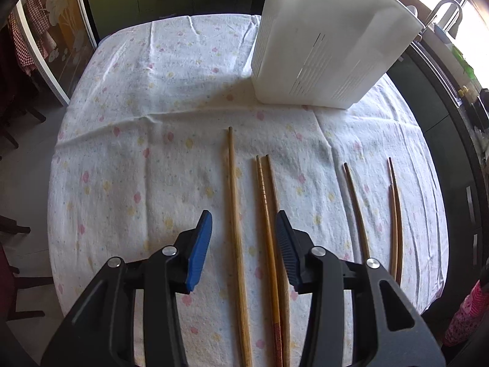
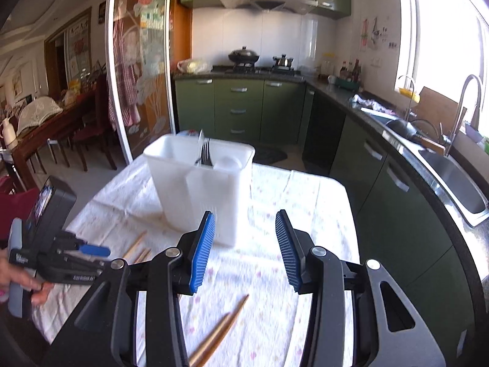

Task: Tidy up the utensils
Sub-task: 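Lower the left tool onto a wooden chopstick and close on it, then grasp another wooden chopstick with the right tool while the left lifts its chopstick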

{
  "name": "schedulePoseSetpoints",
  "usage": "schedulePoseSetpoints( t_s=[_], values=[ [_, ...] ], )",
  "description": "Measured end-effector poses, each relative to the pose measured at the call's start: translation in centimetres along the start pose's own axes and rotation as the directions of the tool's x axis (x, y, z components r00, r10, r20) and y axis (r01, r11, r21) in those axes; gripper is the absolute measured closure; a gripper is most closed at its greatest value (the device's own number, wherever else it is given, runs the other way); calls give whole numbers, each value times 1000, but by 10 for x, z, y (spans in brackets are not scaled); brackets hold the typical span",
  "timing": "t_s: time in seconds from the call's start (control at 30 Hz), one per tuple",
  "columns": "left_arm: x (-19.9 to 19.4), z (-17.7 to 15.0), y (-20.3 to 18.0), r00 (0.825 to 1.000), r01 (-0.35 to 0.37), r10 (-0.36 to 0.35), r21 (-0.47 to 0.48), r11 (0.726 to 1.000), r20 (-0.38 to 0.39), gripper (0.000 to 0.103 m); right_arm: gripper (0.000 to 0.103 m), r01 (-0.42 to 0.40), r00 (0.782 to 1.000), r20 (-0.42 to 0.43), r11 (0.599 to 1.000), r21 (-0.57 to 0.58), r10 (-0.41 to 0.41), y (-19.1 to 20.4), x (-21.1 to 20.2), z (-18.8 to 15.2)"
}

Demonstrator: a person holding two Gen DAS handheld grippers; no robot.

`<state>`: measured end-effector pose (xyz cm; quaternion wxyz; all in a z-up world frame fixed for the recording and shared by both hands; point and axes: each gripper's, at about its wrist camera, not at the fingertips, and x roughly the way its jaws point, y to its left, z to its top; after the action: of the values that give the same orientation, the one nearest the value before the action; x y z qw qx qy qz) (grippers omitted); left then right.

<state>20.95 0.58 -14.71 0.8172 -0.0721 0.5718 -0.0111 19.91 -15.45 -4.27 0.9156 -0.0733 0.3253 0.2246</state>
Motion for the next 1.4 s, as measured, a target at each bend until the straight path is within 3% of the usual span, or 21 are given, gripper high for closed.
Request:
schedulePoseSetpoints(
  t_s=[0.23, 0.37, 0.43, 0.53, 0.7, 0.83, 1.13, 1.4],
  values=[
    [10, -3, -7, 998, -33, 34, 17, 999, -44, 63, 59, -79, 980, -181, 996, 51, 87, -4, 14, -37],
    [14, -3, -10, 998, -43, 45, 30, 999, -50, 73, 51, -117, 948, -288, 990, 76, 135, 0, 34, -48],
    [15, -3, -9, 998, -38, 40, 26, 999, -54, 84, 50, -111, 933, -335, 990, 87, 134, 0, 47, -56],
    [14, -3, -5, 998, -27, 28, 23, 999, -59, 90, 51, -103, 911, -391, 990, 100, 134, 0, 66, -61],
    [11, -7, 3, 998, 8, -7, 14, 1000, -65, 91, 82, -125, 869, -471, 988, 88, 152, 14, 91, -69],
    [6, -9, 13, 996, 49, -50, -14, 999, -76, 91, 88, -137, 836, -522, 985, 101, 170, 21, 105, -75],
    [2, -11, 24, 994, 69, -70, -19, 997, -85, 91, 88, -118, 833, -528, 985, 124, 166, 13, 104, -75],
    [0, -11, 26, 996, 36, -36, -3, 999, -86, 90, 88, -137, 832, -526, 984, 115, 178, 16, 99, -73]
  ],
)
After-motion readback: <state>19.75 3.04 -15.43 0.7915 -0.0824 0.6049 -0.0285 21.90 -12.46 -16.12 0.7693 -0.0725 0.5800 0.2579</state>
